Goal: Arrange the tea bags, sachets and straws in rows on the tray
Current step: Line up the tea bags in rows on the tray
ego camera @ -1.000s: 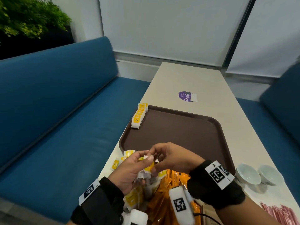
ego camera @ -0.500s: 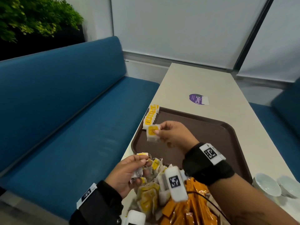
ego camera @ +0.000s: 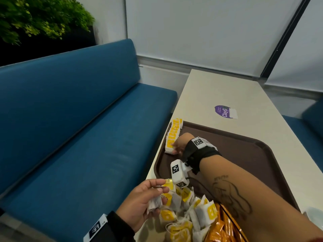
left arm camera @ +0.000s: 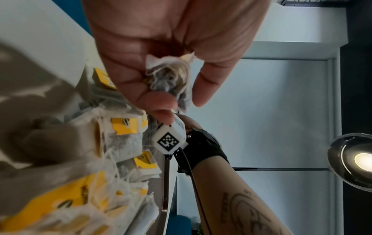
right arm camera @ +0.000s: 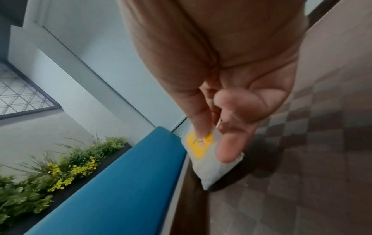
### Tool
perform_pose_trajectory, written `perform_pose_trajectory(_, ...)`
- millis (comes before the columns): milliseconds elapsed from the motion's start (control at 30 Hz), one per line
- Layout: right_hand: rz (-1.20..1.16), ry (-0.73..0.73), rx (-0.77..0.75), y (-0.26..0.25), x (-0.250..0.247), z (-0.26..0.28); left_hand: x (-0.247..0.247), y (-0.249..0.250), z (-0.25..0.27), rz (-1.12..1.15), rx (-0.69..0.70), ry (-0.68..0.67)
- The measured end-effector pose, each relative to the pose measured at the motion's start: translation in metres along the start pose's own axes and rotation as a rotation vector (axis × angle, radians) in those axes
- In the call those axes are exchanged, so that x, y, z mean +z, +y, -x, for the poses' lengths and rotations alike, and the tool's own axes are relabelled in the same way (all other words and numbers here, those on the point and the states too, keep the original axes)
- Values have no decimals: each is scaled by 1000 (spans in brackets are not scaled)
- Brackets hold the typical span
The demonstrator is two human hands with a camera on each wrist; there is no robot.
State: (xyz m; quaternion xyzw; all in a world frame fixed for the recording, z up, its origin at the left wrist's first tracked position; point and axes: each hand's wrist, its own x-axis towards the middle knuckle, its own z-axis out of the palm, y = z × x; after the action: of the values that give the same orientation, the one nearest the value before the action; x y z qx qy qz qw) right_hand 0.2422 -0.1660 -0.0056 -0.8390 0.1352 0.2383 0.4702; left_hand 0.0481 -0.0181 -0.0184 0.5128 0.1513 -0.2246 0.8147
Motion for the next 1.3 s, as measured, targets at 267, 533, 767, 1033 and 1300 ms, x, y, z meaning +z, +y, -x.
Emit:
perform_pose_trajectory(267,-64,-11,142,-3,6,-14,0,0,-4,10,-2,2)
perform_pose_trajectory(533,-47,-8,-109,2,-11,33,23,1,-1,97,32,44)
perform_pose_trajectory(767,402,-252,-398,30,-30,150,55,-2,1,30,64,20)
perform_pose_trajectory(1033,351,-147,-414,76,-36,183,87,-17,-5,-166,125,32)
perform_pose_trajectory(1300,-122,-28,-430,103,-50,192,94,-21,2,-81,191,-24)
